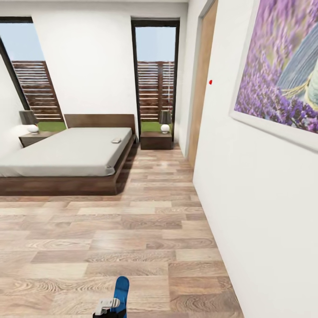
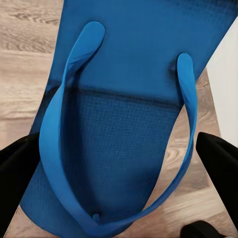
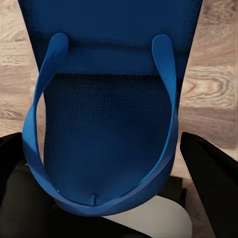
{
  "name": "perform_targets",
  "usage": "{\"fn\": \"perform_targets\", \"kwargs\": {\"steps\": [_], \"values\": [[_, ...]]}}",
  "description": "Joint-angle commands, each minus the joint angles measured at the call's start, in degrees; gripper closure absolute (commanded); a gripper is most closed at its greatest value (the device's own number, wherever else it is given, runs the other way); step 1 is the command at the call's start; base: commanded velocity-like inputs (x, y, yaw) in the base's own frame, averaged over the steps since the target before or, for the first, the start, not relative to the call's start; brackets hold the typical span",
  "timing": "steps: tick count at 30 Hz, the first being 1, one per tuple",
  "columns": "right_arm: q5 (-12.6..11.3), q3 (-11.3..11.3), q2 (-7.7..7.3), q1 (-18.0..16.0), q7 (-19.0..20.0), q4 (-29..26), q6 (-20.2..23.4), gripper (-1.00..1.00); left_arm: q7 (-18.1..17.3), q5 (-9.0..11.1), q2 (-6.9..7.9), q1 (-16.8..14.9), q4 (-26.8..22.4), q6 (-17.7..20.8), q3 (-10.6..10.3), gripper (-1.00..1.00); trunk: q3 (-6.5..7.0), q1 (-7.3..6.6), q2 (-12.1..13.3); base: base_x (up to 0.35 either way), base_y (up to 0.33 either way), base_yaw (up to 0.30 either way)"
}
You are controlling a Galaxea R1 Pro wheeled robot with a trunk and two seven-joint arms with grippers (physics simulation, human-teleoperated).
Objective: In the bedroom, move the book from the bed onto either nightstand, and place the two sandals side by side next to the bed.
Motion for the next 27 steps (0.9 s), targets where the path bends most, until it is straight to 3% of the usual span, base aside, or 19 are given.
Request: {"fn": "perform_targets", "kwargs": {"steps": [1,27], "values": [[-0.4,0.5,-0.04,-0.1,0.1,0.0,-0.3,1.0,-0.4,0.3,-0.01,0.0,0.1,0.0,0.3,1.0,-0.05,0.03,0.0,0.323,0.0,0.0],[-0.4,0.5,-0.04,-0.1,0.1,0.0,-0.3,1.0,-0.1,0.3,-1.15,0.0,1.7,0.0,0.3,1.0,-0.05,0.03,0.0,0.323,0.0,0.0]]}}
